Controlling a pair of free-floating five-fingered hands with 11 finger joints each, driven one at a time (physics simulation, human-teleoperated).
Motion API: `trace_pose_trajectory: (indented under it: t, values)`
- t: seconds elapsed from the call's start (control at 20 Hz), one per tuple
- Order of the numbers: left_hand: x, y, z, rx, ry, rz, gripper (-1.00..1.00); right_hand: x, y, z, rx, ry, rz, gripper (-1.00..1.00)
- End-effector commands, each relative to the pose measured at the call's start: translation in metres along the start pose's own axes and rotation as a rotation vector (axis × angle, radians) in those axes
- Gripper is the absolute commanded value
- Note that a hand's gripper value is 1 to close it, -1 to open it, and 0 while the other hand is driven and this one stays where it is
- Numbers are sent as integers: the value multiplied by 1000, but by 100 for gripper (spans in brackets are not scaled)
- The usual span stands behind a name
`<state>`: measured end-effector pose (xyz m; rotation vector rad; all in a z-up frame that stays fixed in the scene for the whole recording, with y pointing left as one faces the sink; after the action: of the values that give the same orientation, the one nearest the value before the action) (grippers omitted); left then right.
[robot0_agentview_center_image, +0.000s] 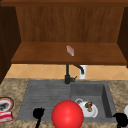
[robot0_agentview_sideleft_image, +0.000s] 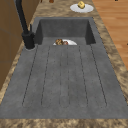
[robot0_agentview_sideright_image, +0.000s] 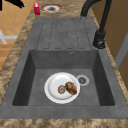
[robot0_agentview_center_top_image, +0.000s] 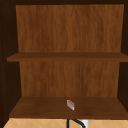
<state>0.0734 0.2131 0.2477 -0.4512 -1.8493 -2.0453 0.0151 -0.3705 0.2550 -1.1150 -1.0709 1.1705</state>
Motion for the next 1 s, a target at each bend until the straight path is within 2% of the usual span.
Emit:
trace_pose_trajectory:
  t: [0.0, 0.05, 0.25, 0.35, 0.55, 0.95]
  values:
    - [2, 5, -1, 1, 2, -24, -100, 0, 0, 0, 0, 0, 0, 0]
    - [2, 0, -1, 0, 0, 0, -100, 0, 0, 0, 0, 0, 0, 0]
    - [2, 1, -1, 1, -1, 0, -100, 0, 0, 0, 0, 0, 0, 0]
    - [-1, 3, 1, 0, -2, 14, -100, 0, 0, 0, 0, 0, 0, 0]
    - [0, 3, 0, 0, -1, 0, -100, 0, 0, 0, 0, 0, 0, 0]
    - [-2, 3, -1, 4, 7, 8, -100, 0, 0, 0, 0, 0, 0, 0]
